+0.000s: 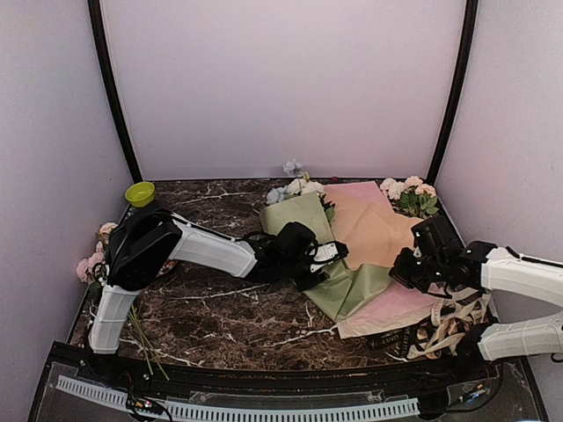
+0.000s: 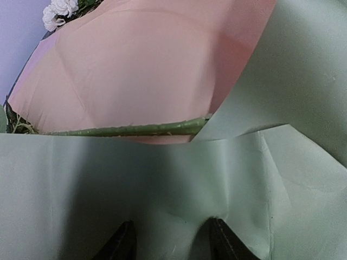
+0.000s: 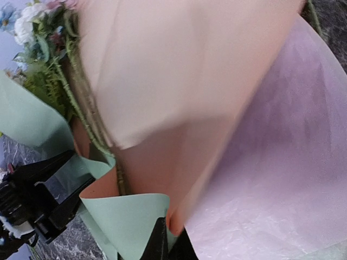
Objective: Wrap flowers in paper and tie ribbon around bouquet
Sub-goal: Pick up the two-thirds-folded wrapping paper from the center of the board, then fold the two-thirds-folded wrapping paper at the center of the board.
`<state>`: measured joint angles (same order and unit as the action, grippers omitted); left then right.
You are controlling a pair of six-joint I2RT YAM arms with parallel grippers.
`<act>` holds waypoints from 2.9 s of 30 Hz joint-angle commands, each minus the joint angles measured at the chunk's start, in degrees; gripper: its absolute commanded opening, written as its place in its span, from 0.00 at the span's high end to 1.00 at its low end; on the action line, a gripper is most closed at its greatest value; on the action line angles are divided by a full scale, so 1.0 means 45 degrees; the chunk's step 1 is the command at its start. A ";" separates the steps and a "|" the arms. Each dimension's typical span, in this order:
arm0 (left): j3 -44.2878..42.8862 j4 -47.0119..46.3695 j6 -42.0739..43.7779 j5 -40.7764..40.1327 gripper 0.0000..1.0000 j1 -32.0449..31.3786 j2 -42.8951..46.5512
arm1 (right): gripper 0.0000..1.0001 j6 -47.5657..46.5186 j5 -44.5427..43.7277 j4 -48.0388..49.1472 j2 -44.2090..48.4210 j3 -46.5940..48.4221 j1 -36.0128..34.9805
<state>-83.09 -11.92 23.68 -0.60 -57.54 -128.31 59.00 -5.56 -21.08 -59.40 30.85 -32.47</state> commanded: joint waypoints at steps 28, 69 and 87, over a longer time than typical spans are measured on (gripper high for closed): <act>-0.0326 0.1668 -0.0821 0.2103 0.52 0.1022 -0.0593 | 1.00 -0.7245 0.0064 0.4661 -0.2379 0.0899 -0.6546; 0.4319 0.3607 -0.6879 -0.1396 0.40 0.7308 0.7364 | 1.00 -0.8753 0.0415 0.3772 -0.8458 0.2605 -0.7281; 1.0054 -0.5072 -1.1847 0.4809 0.24 0.4348 0.9278 | 1.00 -0.8976 0.0382 0.3415 -0.8744 0.3094 -0.7296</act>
<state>-37.89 -25.87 -24.84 16.99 -38.70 -82.89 19.09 -5.58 -2.22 -96.40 44.73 -64.53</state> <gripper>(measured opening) 0.748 0.004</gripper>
